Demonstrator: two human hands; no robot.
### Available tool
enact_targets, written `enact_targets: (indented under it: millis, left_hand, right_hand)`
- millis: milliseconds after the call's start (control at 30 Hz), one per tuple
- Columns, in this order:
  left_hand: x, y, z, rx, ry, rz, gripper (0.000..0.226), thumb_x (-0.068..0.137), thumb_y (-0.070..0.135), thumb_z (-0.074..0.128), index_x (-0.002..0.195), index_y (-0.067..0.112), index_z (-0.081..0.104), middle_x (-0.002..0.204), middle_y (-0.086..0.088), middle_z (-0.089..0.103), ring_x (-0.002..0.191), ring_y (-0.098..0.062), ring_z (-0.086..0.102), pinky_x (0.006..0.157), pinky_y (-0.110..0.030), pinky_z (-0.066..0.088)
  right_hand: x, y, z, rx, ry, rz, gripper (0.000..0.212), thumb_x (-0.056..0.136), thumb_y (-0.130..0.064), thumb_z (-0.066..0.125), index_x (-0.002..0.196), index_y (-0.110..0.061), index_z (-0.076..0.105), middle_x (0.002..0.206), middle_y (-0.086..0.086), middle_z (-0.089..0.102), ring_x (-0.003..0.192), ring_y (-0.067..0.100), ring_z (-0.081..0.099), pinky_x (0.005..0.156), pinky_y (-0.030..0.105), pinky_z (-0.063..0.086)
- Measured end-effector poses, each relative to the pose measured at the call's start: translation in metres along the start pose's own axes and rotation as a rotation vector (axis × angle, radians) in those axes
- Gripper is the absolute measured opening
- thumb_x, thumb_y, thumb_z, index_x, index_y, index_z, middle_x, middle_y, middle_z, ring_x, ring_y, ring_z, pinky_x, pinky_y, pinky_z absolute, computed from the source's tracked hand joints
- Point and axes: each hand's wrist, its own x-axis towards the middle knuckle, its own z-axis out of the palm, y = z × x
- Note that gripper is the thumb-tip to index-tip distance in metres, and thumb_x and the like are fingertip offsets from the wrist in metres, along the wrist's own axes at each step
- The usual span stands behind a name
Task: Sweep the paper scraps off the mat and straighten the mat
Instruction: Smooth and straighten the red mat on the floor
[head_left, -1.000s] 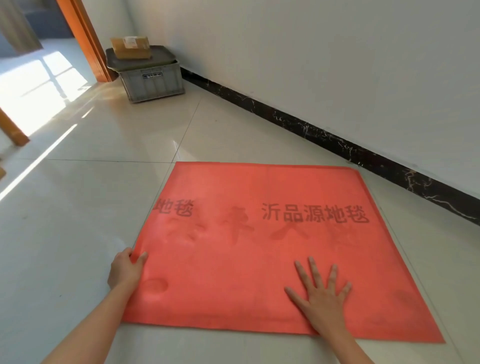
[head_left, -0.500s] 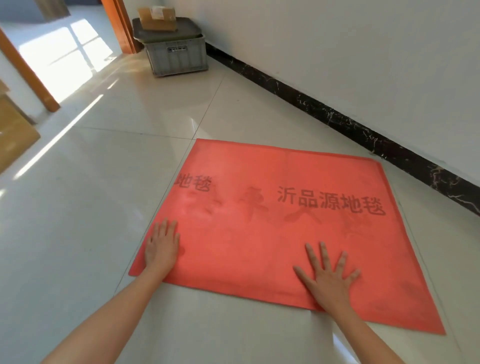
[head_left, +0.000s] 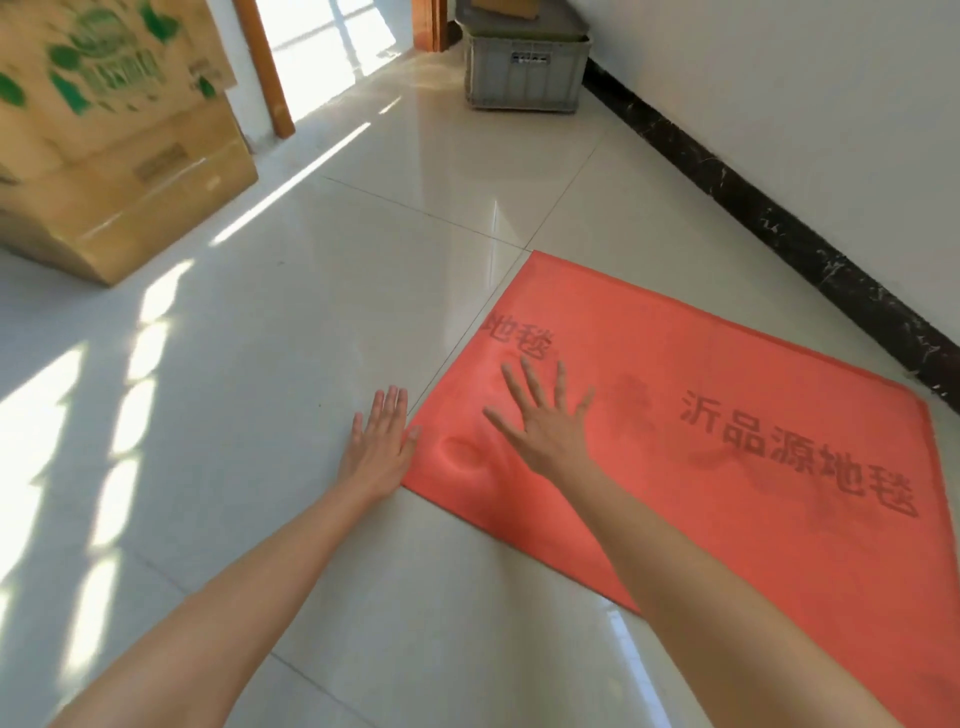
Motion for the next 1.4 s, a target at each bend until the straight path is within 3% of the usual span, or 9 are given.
enact_targets:
  millis: [67, 200, 300, 367, 467, 633, 833, 1400]
  left_hand:
    - [0.008, 0.005, 0.016, -0.004, 0.036, -0.007, 0.082, 0.087, 0.059, -0.008, 0.155, 0.013, -0.005, 0.164, -0.001, -0.009, 0.151, -0.018, -0.01, 0.12, -0.044, -0.005]
    - [0.019, 0.028, 0.034, 0.09, 0.062, 0.055, 0.073, 0.086, 0.04, -0.012, 0.153, 0.01, -0.009, 0.163, -0.006, -0.007, 0.15, -0.021, -0.01, 0.12, -0.044, 0.0]
    - [0.023, 0.029, 0.038, 0.083, 0.141, -0.036, 0.064, 0.095, 0.031, 0.013, 0.152, 0.005, 0.027, 0.159, -0.012, 0.025, 0.148, -0.027, 0.021, 0.117, -0.047, 0.023]
    - [0.025, 0.025, 0.04, -0.022, 0.173, -0.151, 0.06, 0.098, 0.032, 0.021, 0.149, 0.003, 0.036, 0.155, -0.013, 0.035, 0.144, -0.028, 0.031, 0.114, -0.048, 0.029]
    - [0.02, 0.025, 0.055, -0.041, 0.197, -0.18, 0.061, 0.099, 0.033, 0.019, 0.15, 0.003, 0.032, 0.157, -0.014, 0.032, 0.146, -0.028, 0.028, 0.116, -0.049, 0.026]
    - [0.029, 0.03, 0.065, 0.023, 0.217, -0.145, 0.06, 0.098, 0.031, 0.02, 0.152, 0.003, 0.024, 0.159, -0.013, 0.027, 0.148, -0.026, 0.021, 0.118, -0.048, 0.017]
    - [0.033, 0.03, 0.066, 0.044, 0.173, -0.128, 0.062, 0.097, 0.03, 0.02, 0.151, 0.001, 0.023, 0.16, -0.013, 0.024, 0.149, -0.026, 0.019, 0.118, -0.049, 0.016]
    - [0.035, 0.03, 0.068, 0.042, 0.144, -0.128, 0.065, 0.096, 0.03, 0.022, 0.152, -0.003, 0.015, 0.161, -0.019, 0.016, 0.15, -0.03, 0.015, 0.119, -0.052, 0.016]
  right_hand:
    - [0.009, -0.027, 0.013, 0.053, -0.021, -0.104, 0.072, 0.092, -0.069, 0.02, 0.152, -0.039, -0.009, 0.158, -0.02, -0.015, 0.145, 0.016, -0.022, 0.111, 0.061, -0.014]
    - [0.018, -0.046, 0.045, 0.056, -0.121, -0.257, 0.063, 0.102, -0.052, 0.02, 0.154, -0.025, -0.004, 0.161, -0.011, -0.007, 0.147, 0.006, -0.012, 0.119, 0.047, -0.006]
    - [0.03, -0.045, 0.059, 0.036, -0.137, -0.311, 0.064, 0.097, -0.055, 0.007, 0.154, -0.027, 0.001, 0.161, -0.014, -0.004, 0.146, 0.003, -0.011, 0.12, 0.044, -0.009]
    - [0.039, -0.041, 0.067, 0.03, -0.13, -0.293, 0.069, 0.091, -0.056, -0.002, 0.154, -0.027, 0.002, 0.161, -0.015, -0.003, 0.146, 0.003, -0.012, 0.12, 0.043, -0.008]
    - [0.044, -0.037, 0.087, 0.007, -0.112, -0.246, 0.064, 0.095, -0.05, 0.002, 0.154, -0.026, 0.002, 0.16, -0.013, -0.004, 0.146, 0.006, -0.011, 0.119, 0.045, -0.003]
    - [0.048, -0.035, 0.105, -0.022, 0.026, -0.243, 0.056, 0.101, -0.039, 0.023, 0.154, -0.02, 0.018, 0.161, -0.006, 0.011, 0.149, 0.01, 0.003, 0.119, 0.045, 0.002]
    - [0.049, -0.034, 0.105, -0.039, -0.019, -0.241, 0.057, 0.102, -0.038, 0.025, 0.155, -0.02, 0.013, 0.162, -0.006, 0.006, 0.149, 0.011, -0.003, 0.119, 0.047, 0.004]
    - [0.05, -0.037, 0.104, -0.049, -0.041, -0.217, 0.059, 0.1, -0.036, 0.033, 0.154, -0.017, 0.019, 0.162, -0.004, 0.012, 0.149, 0.015, 0.004, 0.118, 0.048, 0.009]
